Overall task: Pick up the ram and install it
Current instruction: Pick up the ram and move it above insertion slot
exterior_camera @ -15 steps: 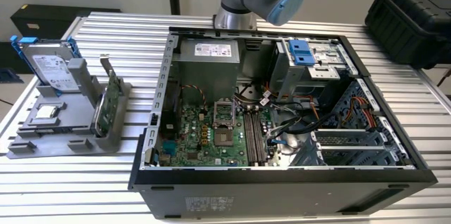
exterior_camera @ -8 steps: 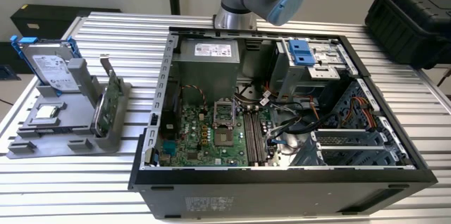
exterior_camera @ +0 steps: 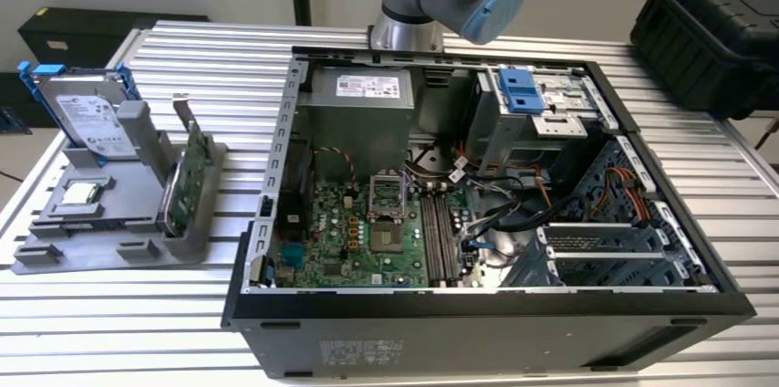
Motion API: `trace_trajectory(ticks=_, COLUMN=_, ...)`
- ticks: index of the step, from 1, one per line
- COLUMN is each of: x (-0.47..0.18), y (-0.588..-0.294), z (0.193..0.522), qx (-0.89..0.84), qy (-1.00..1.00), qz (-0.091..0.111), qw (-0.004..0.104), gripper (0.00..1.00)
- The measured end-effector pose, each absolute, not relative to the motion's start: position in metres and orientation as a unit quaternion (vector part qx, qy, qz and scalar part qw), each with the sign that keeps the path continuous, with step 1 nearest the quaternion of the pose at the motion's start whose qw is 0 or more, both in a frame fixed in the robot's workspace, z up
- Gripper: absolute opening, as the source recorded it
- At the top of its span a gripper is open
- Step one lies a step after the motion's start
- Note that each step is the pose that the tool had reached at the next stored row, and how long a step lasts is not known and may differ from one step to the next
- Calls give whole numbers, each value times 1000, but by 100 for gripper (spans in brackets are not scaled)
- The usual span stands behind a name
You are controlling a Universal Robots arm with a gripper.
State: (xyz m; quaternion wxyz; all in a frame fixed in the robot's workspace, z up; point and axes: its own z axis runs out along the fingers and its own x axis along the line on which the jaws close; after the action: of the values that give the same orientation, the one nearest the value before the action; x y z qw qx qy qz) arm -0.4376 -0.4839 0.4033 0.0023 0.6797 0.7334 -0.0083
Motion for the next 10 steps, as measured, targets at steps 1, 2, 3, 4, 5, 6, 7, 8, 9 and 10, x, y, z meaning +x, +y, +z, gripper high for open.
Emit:
trace_trajectory(ticks=1, x=-438, y=-484, z=404, qx=680, qy=733, qz=-8, qw=2, gripper=0)
trace_trajectory(ticks=2, x=-438, y=-484, z=404, qx=680, qy=733, qz=-8, qw=2, gripper=0)
trace_trajectory(ticks=3, x=-438, y=-484, z=405, qx=680, qy=733, qz=-8, qw=3, gripper=0)
trace_trajectory(ticks=4, x=-438, y=-484, z=405, qx=680, qy=733, qz=-8, qw=3, gripper=0)
trace_trajectory(ticks=5, x=-438, y=-484, z=405, qx=680, qy=733, qz=-8, qw=3, gripper=0)
trace_trajectory(ticks=6, x=-438, y=-484, z=405, qx=680, qy=733, qz=-8, qw=3, gripper=0)
trace_trajectory(ticks=7, x=-438, y=-484, z=405, qx=680, qy=733, qz=-7, qw=3, gripper=0)
trace_trajectory(ticks=8, x=-438, y=-484, z=405, qx=680, qy=733, qz=-7, qw=4, gripper=0)
trace_trajectory(ticks=9, x=-438, y=-484, z=405, qx=680, qy=733, qz=-7, qw=4, gripper=0)
trace_trajectory(ticks=10, x=-438, y=-484, z=405, qx=680, qy=733, qz=-7, qw=4, gripper=0)
